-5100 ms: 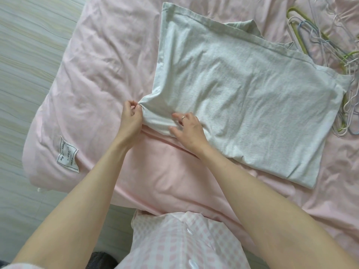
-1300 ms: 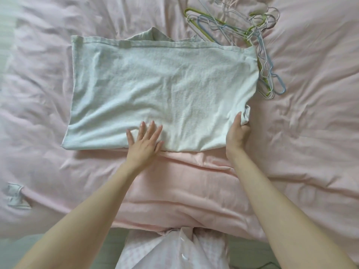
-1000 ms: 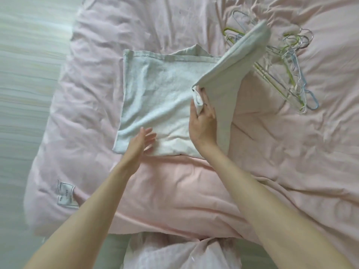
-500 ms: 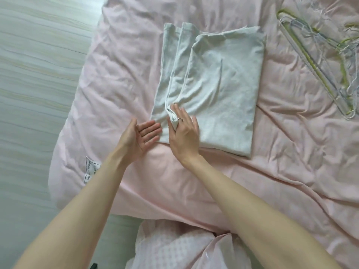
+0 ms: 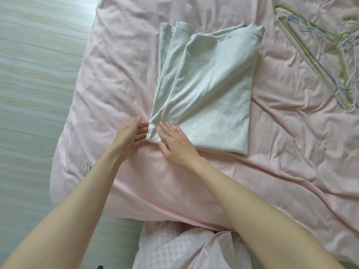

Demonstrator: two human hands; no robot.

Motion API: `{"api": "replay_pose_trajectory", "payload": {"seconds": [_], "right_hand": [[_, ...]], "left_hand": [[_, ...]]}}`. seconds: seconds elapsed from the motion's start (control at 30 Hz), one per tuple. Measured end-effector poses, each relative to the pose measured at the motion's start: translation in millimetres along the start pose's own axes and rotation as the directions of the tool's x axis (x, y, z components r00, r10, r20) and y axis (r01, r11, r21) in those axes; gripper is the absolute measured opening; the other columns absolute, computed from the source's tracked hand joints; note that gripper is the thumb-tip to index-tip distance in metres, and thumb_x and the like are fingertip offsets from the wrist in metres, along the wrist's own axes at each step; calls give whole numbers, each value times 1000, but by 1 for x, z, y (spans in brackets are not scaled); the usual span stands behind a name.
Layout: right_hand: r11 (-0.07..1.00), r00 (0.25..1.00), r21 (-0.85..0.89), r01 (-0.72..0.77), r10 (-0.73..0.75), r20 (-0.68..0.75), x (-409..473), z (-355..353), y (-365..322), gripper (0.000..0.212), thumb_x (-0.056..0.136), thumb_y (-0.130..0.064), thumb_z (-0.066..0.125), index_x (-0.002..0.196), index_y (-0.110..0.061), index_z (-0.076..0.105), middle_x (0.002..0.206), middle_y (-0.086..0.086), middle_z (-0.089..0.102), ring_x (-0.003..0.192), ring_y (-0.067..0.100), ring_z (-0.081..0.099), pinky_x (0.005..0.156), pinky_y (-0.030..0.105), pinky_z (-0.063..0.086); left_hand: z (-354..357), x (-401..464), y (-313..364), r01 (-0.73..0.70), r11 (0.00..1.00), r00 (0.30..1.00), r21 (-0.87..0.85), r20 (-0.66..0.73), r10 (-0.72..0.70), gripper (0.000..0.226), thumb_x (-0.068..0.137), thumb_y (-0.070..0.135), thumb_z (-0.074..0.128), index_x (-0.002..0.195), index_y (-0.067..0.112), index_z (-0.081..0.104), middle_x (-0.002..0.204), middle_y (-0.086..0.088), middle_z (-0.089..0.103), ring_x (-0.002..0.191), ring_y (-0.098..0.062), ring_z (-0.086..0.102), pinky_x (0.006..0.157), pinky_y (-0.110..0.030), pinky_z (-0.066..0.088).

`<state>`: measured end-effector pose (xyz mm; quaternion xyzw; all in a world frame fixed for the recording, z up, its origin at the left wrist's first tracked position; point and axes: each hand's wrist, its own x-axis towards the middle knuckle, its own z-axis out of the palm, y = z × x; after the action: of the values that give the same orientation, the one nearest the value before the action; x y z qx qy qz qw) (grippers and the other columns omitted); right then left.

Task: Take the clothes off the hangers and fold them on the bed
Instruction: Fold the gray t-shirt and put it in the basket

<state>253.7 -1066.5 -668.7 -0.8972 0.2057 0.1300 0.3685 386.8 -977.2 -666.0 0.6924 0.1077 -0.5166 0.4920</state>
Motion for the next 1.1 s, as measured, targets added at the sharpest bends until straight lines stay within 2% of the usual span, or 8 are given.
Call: {"api": "replay_pose_trajectory", "payload": {"seconds": [0.13,0.33,0.57,0.63,0.77,0.9,1.0,1.1], "right_hand": [[996,984,12,-92,92,-149,-13,-16,20,42,99,-25,41,138,-12,46,155,6,25,145,18,16,117,39,1],[911,918,-135,-389,371,-142,-22,-47,68,57,99,-40,34,150,-24,17,160,2,3,147,16,-3,117,41,-6],[912,926,-163,-375,360,-117,-31,-49,86,59,97,-47,24,150,-21,19,159,1,0,146,16,-7,117,37,-7],[926,926,-110,-361,343,-154,-32,-49,83,74,86,-55,10,147,-19,29,159,3,11,147,18,4,117,37,-1],[917,863,-31,-397,361,-354,-23,-60,96,67,86,-48,22,135,-12,50,149,11,36,141,26,28,114,43,18],[900,877,-59,-432,404,-261,-18,-72,113,60,91,-43,31,147,-20,31,158,4,13,147,19,6,117,40,4],[893,879,-93,-441,408,-246,-19,-72,121,62,90,-44,28,148,-22,28,159,0,9,147,18,2,117,39,1],[900,889,-102,-425,393,-235,-19,-67,123,61,92,-47,22,148,-23,28,159,-1,8,147,18,3,117,39,1]], "left_hand": [[18,10,20,-195,947,977,254,-37,211,25,94,32,54,98,10,65,86,-8,68,72,-19,65,63,-29,52],[66,45,72,-345,846,926,407,1,377,28,89,31,60,113,16,57,95,1,63,84,-9,60,76,-23,49],[102,96,136,-321,890,941,324,-2,339,43,83,29,68,118,7,56,113,-10,64,93,-21,64,64,-26,49],[110,103,146,-330,886,937,324,2,348,37,81,27,71,112,9,59,106,-8,67,90,-20,65,70,-29,52],[131,109,164,-345,831,938,437,140,316,25,82,22,72,104,14,63,82,3,64,67,-7,62,49,-14,47],[135,116,160,-421,801,899,426,81,430,25,76,13,70,100,16,64,91,0,66,86,-16,64,76,-25,54],[127,115,146,-552,762,812,338,11,583,25,84,19,65,108,16,59,94,7,63,85,-4,60,77,-15,49],[118,124,140,-573,743,762,346,-108,638,22,83,21,60,103,15,56,91,4,61,82,-8,58,80,-26,50]]}}
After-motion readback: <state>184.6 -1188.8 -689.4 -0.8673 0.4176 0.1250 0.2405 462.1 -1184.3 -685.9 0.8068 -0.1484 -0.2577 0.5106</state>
